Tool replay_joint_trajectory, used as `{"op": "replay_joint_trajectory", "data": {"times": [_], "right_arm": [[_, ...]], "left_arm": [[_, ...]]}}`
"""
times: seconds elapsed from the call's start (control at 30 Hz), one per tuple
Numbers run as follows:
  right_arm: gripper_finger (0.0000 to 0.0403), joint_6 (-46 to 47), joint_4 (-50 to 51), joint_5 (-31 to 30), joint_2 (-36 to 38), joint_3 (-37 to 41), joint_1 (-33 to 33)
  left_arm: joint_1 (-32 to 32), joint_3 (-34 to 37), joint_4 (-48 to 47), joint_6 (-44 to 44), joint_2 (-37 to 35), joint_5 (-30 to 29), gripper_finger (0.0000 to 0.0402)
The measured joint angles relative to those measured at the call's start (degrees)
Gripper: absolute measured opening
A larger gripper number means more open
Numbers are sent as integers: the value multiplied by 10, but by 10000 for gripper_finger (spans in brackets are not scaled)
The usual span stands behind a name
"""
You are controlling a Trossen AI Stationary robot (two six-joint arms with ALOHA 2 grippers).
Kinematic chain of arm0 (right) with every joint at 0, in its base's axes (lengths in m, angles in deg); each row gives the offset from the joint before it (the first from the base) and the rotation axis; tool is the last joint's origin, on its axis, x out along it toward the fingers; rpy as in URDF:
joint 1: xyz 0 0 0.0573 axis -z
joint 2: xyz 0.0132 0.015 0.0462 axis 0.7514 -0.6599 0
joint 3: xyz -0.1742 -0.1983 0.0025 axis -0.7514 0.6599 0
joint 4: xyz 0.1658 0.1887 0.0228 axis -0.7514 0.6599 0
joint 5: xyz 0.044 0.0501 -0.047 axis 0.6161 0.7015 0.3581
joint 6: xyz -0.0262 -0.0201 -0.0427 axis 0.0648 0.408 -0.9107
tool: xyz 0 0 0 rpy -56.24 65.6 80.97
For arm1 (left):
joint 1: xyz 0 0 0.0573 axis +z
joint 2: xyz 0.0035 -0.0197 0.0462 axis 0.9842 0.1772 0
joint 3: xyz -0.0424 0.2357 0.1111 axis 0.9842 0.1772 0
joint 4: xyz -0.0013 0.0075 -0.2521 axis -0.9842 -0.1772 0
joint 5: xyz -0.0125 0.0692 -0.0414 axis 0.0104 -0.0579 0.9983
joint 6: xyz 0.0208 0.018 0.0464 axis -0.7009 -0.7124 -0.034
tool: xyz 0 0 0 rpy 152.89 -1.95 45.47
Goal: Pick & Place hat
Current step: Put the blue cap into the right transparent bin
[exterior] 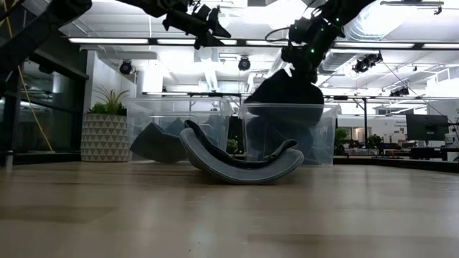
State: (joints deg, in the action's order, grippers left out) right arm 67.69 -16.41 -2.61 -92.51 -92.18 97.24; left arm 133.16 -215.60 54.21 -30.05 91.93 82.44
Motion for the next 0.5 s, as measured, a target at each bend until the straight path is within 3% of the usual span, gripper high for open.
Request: {"op": "replay_joint_trajectory", "data": {"times": [0.5], "right_arm": [[19, -20, -85, -6, 0, 90, 2]], "left_arm": [[0, 0, -5, 0, 0, 3, 238]]}}
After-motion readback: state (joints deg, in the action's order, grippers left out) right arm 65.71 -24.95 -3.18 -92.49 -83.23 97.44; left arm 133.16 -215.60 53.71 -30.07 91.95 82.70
